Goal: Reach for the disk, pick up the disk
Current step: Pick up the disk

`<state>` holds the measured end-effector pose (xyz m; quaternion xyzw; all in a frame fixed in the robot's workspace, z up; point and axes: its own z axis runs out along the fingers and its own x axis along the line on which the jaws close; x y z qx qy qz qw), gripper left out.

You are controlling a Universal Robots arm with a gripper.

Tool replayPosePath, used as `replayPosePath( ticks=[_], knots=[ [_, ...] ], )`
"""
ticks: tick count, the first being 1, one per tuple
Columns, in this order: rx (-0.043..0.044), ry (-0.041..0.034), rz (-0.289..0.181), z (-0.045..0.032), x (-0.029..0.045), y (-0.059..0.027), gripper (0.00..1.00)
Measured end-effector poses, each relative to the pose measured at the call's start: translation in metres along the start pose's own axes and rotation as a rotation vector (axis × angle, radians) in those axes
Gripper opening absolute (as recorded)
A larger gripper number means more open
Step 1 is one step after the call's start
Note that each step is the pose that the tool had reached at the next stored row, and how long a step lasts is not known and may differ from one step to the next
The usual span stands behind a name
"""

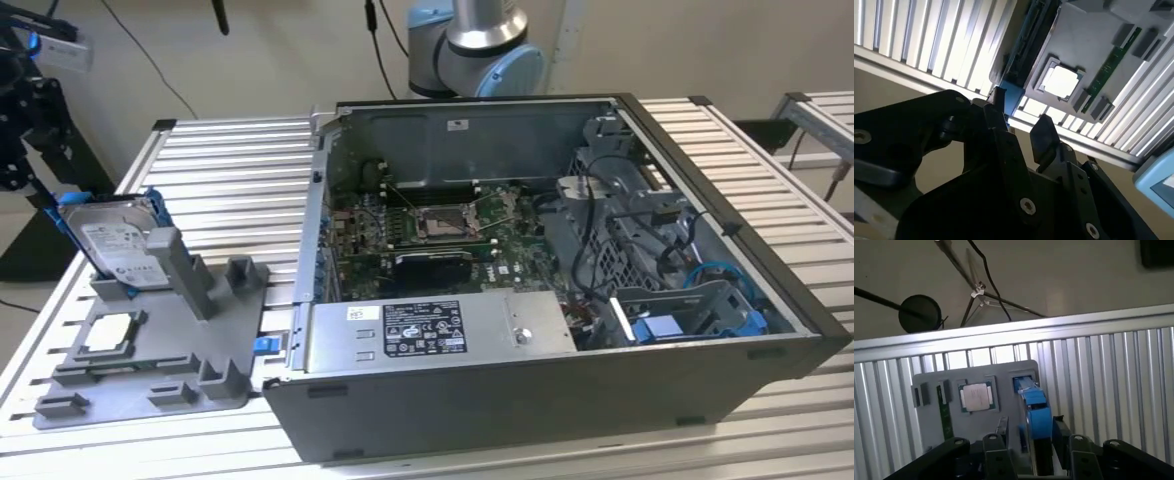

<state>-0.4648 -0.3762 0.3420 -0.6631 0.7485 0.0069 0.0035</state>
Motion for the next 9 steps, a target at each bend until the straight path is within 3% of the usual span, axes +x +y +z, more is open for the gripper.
replayPosePath(
  ticks=[3,4,9],
  knots=[
    [0.0001,-0.0001,-0.012,0.0011,-0.0007,-0.0016,0.0],
    [0.0001,-0.0001,-0.012,0.0011,-0.0008,-0.0018,1.0],
    [-0.0001,0.0001,-0.012,0.0031,-0.001,-0.002,1.0]
  ],
)
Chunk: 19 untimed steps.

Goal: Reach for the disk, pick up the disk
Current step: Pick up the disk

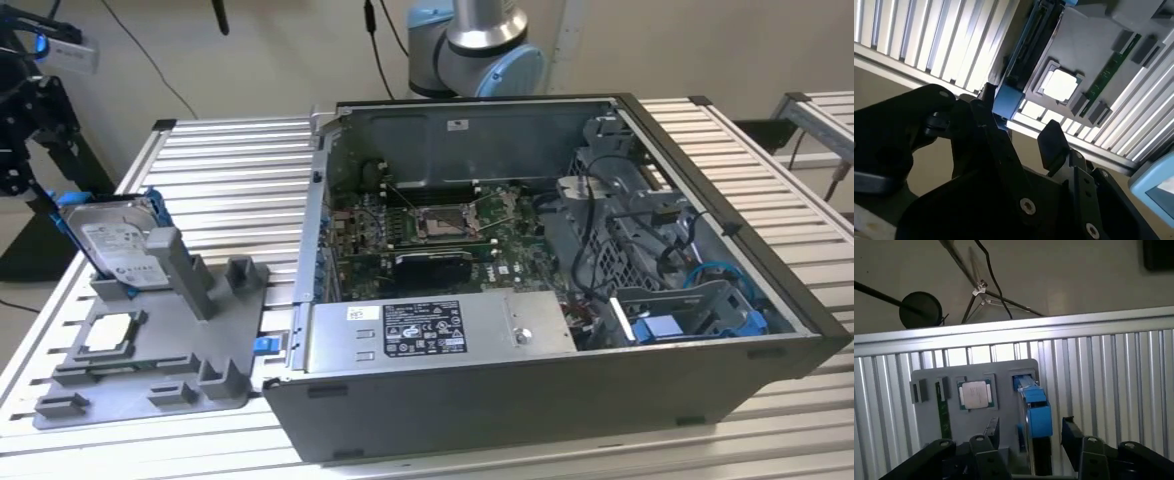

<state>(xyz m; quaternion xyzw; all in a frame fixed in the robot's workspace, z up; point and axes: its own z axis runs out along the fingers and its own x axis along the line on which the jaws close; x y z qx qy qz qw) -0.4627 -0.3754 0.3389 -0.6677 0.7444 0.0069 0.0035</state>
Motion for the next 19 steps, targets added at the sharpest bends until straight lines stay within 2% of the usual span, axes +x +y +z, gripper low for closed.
replayPosePath(
  ticks=[12,19],
  knots=[
    [0.0,-0.0002,-0.004,0.0214,-0.0018,-0.0011,1.0],
    [-0.0005,0.0,-0.042,0.0328,-0.0034,-0.001,1.0]
  ],
)
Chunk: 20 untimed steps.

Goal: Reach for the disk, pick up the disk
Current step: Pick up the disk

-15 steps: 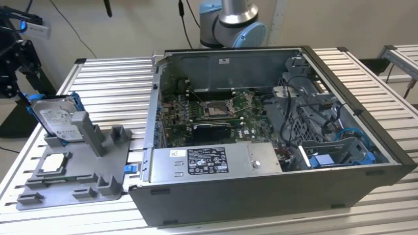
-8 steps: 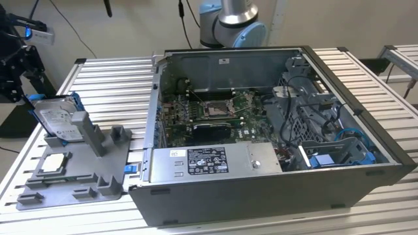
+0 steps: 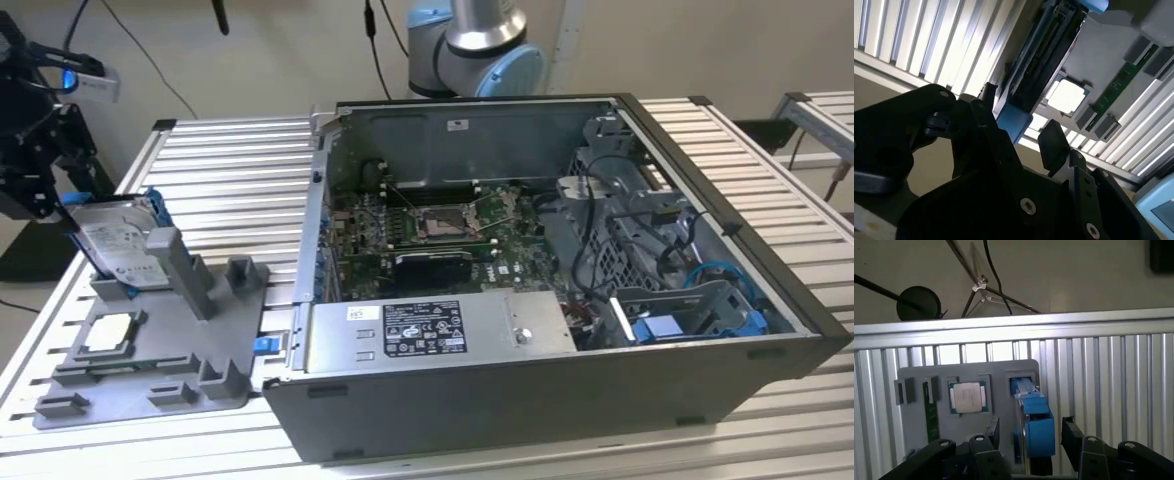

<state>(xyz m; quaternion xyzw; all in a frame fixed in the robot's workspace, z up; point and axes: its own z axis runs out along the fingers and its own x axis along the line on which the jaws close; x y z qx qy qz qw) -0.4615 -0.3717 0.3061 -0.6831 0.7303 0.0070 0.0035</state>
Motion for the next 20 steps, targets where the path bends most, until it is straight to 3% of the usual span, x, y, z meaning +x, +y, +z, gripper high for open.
replayPosePath(
  ticks=[20],
  knots=[
    [-0.001,-0.002,-0.058,0.0303,-0.002,0.0,1.0]
  ],
)
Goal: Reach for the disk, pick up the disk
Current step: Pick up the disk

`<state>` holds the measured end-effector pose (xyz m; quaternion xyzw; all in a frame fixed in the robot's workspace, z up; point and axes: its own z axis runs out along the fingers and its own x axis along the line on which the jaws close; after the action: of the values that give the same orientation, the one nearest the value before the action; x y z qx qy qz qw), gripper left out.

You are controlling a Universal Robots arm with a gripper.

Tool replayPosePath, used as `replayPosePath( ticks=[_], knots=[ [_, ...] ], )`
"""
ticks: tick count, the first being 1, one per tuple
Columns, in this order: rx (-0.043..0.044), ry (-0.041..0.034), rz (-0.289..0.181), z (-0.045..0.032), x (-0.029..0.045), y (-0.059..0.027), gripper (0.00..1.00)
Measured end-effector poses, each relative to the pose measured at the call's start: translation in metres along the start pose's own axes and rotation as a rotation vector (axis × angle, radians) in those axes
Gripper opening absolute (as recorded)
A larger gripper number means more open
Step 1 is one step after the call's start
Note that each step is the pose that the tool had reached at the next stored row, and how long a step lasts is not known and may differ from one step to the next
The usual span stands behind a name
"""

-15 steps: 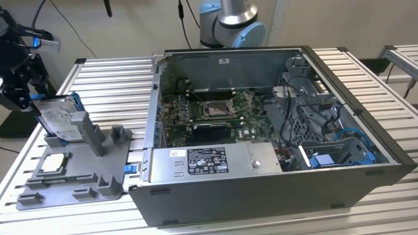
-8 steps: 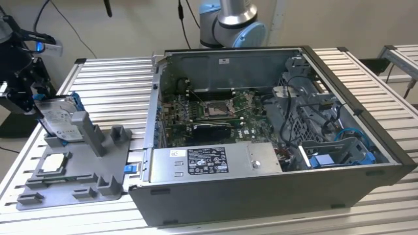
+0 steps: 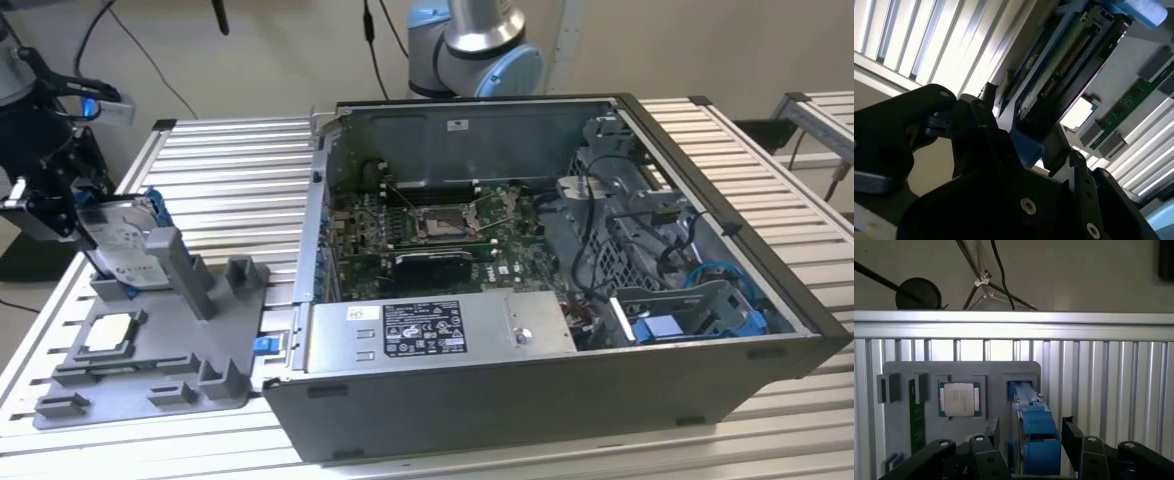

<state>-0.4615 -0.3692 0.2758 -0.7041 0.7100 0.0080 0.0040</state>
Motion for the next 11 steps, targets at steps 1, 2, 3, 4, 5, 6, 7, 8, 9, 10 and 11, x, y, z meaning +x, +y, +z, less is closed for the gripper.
replayPosePath(
  ticks=[1,2,3,4,5,6,7,8,9,10,11],
  knots=[
    [0.0,-0.0004,-0.001,0.0016,-0.0001,0.0,1.0],
    [0.0,-0.0008,-0.002,0.0031,-0.0001,0.0,1.0],
    [0.0,-0.0014,-0.002,0.0043,-0.0002,0.0,1.0],
    [0.0001,-0.002,-0.002,0.0054,-0.0002,0.0,1.0],
    [0.0001,-0.0027,-0.002,0.0063,-0.0002,0.0,1.0],
    [0.0001,-0.0034,-0.002,0.0072,-0.0003,0.0,1.0],
    [0.0,-0.004,-0.002,0.0081,-0.0003,0.0,1.0],
    [0.0001,-0.0047,-0.003,0.0091,-0.0002,0.0,1.0],
    [0.0,-0.0052,-0.003,0.01,-0.0002,0.0,1.0],
    [-0.0001,-0.0059,-0.003,0.0108,-0.0002,0.0,1.0],
    [-0.0001,-0.0073,-0.003,0.0116,-0.0001,-0.0001,1.0]
  ],
)
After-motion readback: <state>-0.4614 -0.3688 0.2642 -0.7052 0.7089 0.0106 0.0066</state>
